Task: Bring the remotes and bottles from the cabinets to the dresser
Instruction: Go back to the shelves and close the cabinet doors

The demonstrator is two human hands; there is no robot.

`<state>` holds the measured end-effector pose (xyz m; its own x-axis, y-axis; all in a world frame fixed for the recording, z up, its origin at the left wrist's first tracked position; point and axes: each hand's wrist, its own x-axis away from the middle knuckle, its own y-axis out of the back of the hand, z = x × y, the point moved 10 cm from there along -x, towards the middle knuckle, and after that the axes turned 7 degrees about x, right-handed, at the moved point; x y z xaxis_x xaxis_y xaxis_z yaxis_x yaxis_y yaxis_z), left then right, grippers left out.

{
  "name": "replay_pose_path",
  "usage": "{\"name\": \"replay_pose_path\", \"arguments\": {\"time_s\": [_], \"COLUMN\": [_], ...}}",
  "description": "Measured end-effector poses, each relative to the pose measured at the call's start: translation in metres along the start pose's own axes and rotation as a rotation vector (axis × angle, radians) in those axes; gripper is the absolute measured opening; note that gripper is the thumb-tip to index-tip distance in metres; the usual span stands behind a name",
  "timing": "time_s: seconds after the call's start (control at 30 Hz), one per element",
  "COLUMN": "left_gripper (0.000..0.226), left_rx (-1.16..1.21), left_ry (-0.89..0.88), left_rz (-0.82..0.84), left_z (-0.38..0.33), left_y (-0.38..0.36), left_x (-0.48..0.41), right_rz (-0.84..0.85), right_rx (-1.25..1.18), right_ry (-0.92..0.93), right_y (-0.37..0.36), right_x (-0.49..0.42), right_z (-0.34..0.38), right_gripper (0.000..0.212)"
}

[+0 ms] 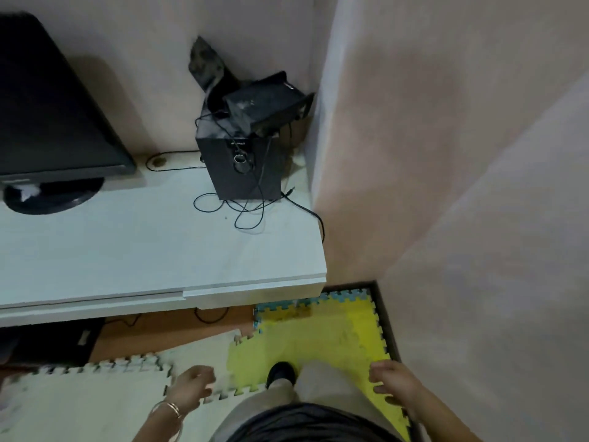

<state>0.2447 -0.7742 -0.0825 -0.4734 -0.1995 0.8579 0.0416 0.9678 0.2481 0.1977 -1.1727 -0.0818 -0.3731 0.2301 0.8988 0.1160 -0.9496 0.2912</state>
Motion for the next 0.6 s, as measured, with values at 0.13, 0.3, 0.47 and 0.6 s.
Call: {"name": "replay_pose_path", "arguments": {"time_s": [0.13, 0.3, 0.47, 0.6], "left_gripper": [0.021, 0.015, 0.020, 0.023], "left_rx": [-0.061, 0.073, 0.147, 0.211], "left_ry": [-0.304, -0.843, -1.441, -1.820], "left_rz": [0.025, -0.010, -0.043, -0.090], "left_z": [-0.096, -0.277, -0.431, -0.496], "left_y": [-0.003, 0.010, 0.026, 0.039], "left_x": [0.029, 0.137, 0.315, 0.439], "right_rz": [-0.083, -0.163, -0.273, -0.421], "right_rx": [0.060, 0.061, -0.024, -0.112], "right_ry": [0.305, 0.903, 1.503, 1.834], "right_y": [0.030, 0.085, 0.152, 0.196], "right_x": [0.011, 0.125, 0.319, 0.455], "right_z": [0.103, 0.297, 0.432, 0.477], "right_gripper": [0.013, 0.018, 0.026, 0.028]}}
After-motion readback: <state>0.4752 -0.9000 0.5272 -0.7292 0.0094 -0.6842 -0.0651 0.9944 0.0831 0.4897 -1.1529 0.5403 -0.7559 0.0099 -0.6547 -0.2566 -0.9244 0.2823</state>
